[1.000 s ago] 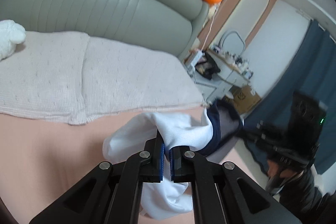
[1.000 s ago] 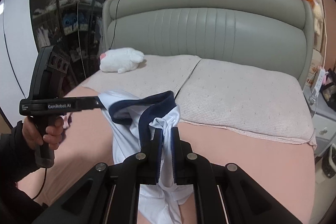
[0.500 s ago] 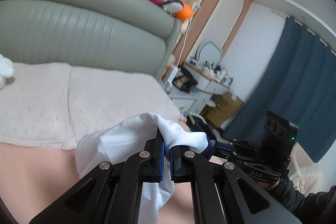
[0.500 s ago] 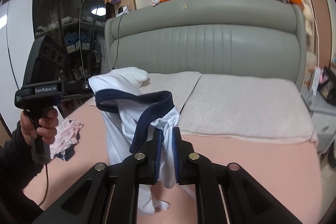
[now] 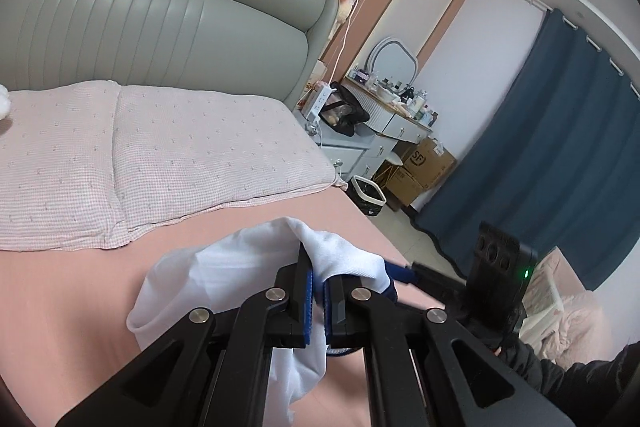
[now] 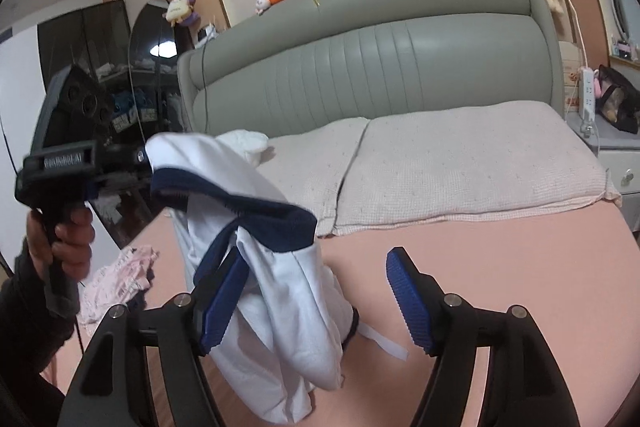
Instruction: Fold clothes
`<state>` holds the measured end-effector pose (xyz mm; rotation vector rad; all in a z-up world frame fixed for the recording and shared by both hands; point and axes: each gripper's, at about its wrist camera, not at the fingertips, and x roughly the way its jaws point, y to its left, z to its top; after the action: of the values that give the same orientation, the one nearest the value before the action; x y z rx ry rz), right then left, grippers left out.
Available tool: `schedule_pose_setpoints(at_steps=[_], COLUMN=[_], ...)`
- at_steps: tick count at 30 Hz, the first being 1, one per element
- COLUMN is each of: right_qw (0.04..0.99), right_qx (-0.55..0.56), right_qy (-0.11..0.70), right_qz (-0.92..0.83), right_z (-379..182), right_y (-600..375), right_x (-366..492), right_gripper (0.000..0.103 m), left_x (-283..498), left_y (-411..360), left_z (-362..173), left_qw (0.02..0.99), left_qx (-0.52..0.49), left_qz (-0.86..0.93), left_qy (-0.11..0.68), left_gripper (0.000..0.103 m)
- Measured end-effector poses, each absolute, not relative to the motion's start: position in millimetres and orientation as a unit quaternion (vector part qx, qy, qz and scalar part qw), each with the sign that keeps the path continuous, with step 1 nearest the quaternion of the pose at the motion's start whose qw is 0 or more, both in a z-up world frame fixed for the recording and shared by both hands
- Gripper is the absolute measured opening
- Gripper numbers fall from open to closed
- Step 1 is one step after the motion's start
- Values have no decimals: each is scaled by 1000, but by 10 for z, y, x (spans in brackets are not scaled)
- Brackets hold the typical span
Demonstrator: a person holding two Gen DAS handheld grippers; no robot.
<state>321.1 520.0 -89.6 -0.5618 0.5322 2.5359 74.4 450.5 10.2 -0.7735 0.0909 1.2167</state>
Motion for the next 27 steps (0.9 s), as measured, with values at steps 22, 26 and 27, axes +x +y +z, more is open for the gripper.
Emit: schedule_pose_setpoints(at_steps=[22,26,27], right_qw=[312,320,323], right_qx=[-261,-228,-221], right_qy=[122,118,114], right_qz=[906,912,913], right_z=[-859,-639,-575], right_y=[5018,5084,5098], right_x=[2986,3064,3076], right_gripper=[2,2,2], left_x=[812,699,672], left_y=[4565,4541,4535], left_z=[14,-90,-119], left_qw=[742,723,717], left_qx=[-383,-412,-421], left_qz=[547,553,554], left_qy=[50,42,40], left_gripper=[3,4,4])
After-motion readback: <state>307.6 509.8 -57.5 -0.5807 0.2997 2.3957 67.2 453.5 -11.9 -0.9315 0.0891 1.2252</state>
